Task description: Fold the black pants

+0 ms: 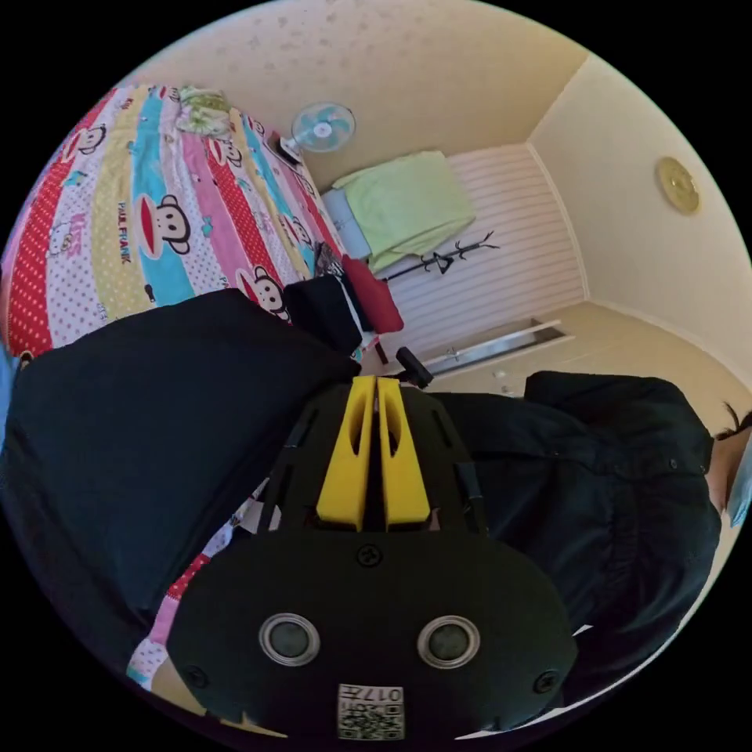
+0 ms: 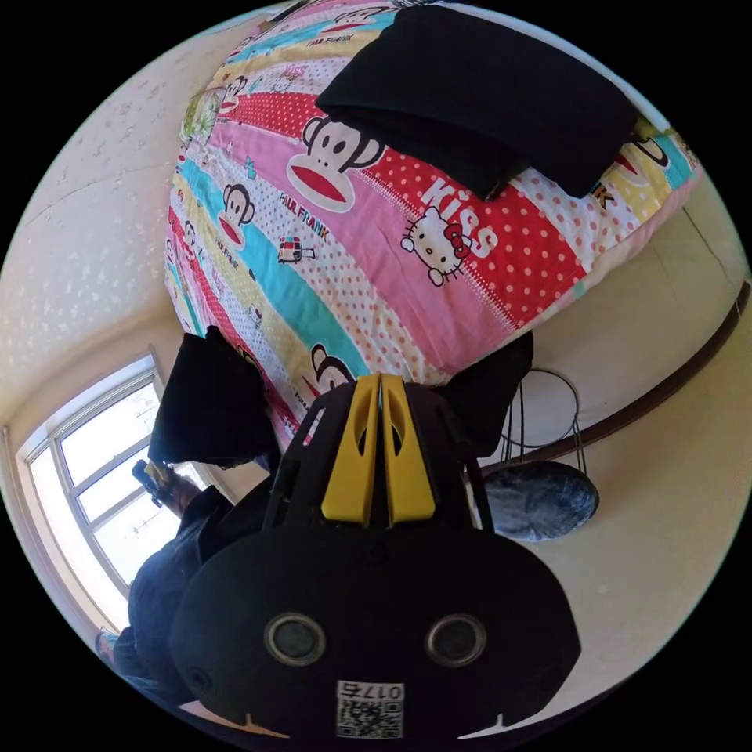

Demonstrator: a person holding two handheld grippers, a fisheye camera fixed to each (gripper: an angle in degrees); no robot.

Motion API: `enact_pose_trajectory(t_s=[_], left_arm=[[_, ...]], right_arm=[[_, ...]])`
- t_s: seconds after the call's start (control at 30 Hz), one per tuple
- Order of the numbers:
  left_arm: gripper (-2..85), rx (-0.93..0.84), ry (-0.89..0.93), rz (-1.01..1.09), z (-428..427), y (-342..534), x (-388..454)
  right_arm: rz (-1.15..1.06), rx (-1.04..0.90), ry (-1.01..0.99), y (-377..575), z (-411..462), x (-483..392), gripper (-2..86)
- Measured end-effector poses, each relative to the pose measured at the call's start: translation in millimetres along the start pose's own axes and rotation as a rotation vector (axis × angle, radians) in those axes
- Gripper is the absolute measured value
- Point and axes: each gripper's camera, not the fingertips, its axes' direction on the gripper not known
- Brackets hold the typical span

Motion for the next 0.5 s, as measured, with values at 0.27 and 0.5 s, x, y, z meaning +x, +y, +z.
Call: enact_pose_trajectory(t_s=[0.27,0.5], left_arm=[[3.1,0.334,0.047,-0.428,-30,110,-87],[6.6,1.003,-0.166,-0.908,-88,287,-112]], right_arm=[[-0.201,-0.186,0.232,-9,58,14,0.4],[-0.288,-0.123,0.230,-13,88,0,0.7]])
